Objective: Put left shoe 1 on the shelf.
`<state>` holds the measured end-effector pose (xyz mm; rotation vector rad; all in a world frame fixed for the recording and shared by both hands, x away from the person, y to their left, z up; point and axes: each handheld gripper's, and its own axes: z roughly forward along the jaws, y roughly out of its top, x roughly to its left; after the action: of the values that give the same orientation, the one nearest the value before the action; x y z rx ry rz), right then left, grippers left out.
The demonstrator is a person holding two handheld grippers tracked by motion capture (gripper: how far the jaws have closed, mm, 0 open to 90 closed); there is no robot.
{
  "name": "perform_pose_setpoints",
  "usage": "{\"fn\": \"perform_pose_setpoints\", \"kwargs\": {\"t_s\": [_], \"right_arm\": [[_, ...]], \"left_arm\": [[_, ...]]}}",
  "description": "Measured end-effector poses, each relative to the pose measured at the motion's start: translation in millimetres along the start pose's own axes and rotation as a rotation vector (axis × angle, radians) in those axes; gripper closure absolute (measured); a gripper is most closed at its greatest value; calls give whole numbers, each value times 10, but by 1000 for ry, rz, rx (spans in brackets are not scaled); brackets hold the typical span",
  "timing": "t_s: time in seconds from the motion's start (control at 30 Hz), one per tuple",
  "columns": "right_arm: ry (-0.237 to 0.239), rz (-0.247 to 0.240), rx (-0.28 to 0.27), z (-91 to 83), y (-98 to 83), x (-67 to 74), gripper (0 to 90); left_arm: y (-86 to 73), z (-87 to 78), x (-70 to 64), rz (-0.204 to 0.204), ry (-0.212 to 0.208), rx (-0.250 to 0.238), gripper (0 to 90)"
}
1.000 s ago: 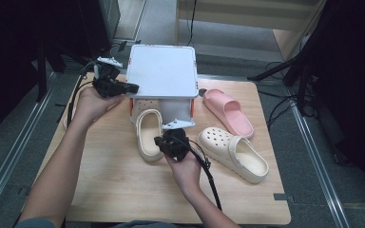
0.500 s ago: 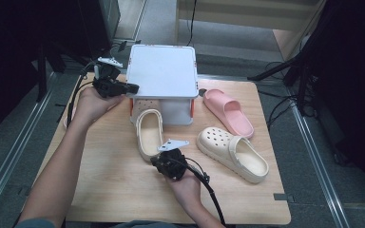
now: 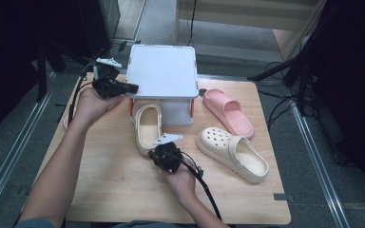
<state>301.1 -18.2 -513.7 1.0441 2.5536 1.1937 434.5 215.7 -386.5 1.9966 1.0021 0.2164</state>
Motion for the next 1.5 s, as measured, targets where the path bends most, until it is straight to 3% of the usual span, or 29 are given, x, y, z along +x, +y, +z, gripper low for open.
{"fn": "perform_pose_setpoints", "kwargs": {"t_s": [0.2, 0.4, 0.63, 0.9, 0.97, 1.17, 1.33, 1.5], "right_arm": [[-37, -13, -5, 36, 184, -88, 900], [-76, -5, 1, 202, 344, -231, 900], [-128, -36, -22, 423, 532, -317, 900], [-119, -2, -68, 564, 630, -426, 900], [-109, 27, -78, 600, 654, -470, 896], [-103, 49, -73, 618, 673, -485, 888], [-81, 31, -63, 506, 658, -439, 890], [-26, 18, -61, 277, 594, -356, 879]], "left_arm": [[0, 1, 3, -7, 0, -2, 883], [3, 0, -6, 4, 8, 2, 884], [3, 0, -1, -3, -2, 2, 884], [1, 2, -6, 2, -4, 2, 884], [2, 2, -8, -1, -3, 2, 884], [3, -2, -3, -7, -3, 3, 883], [9, 4, -31, 15, 15, 3, 884], [5, 4, -8, -15, 2, -10, 851]]}}
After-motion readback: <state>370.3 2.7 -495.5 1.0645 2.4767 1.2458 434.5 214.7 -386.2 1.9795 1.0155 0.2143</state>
